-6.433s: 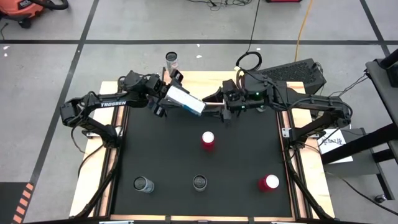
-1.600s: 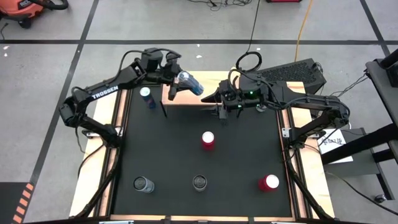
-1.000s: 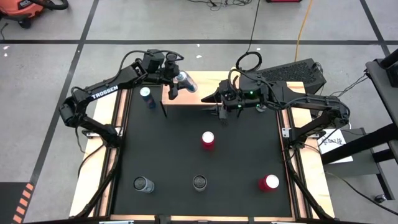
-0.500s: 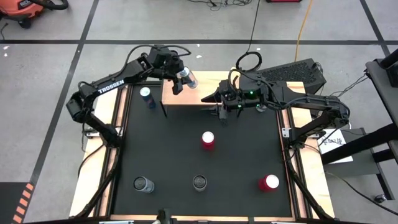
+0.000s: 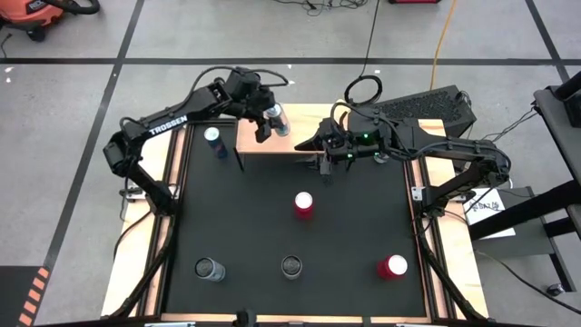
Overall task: Place canned beverage on shelf
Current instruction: Put the right blue soda can on the shelf
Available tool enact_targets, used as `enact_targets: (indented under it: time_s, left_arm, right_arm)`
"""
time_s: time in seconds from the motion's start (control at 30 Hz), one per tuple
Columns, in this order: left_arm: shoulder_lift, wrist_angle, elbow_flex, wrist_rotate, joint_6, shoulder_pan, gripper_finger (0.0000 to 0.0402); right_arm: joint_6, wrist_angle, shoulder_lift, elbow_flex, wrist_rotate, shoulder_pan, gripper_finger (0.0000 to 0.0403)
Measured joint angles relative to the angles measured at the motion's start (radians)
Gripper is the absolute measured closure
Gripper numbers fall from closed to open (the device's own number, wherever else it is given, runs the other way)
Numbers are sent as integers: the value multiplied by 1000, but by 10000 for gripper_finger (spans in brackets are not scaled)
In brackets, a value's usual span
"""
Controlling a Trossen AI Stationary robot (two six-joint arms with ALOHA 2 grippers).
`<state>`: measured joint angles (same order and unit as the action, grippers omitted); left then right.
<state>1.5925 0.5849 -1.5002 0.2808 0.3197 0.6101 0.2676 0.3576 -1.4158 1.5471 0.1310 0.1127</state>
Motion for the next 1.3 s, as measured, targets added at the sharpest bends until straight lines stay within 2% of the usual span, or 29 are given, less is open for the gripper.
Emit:
enact_targets:
  time_s: [0.17,0.4,0.7,0.97,1.3]
  left_arm:
    - [0,25,0,-83,1,-40,178]
    - [0,27,0,-85,-43,-49,177]
    - [0,84,1,-89,-52,-35,148]
    - [0,111,1,-174,-52,-38,144]
    - [0,115,2,-174,-52,-41,143]
  right_arm:
    - [0,0,0,0,0,0,195]
    - [0,2,0,0,0,0,195]
    - [0,2,0,0,0,0,195]
    - [11,2,0,0,0,-1,195]
    - [11,2,0,0,0,-1,195]
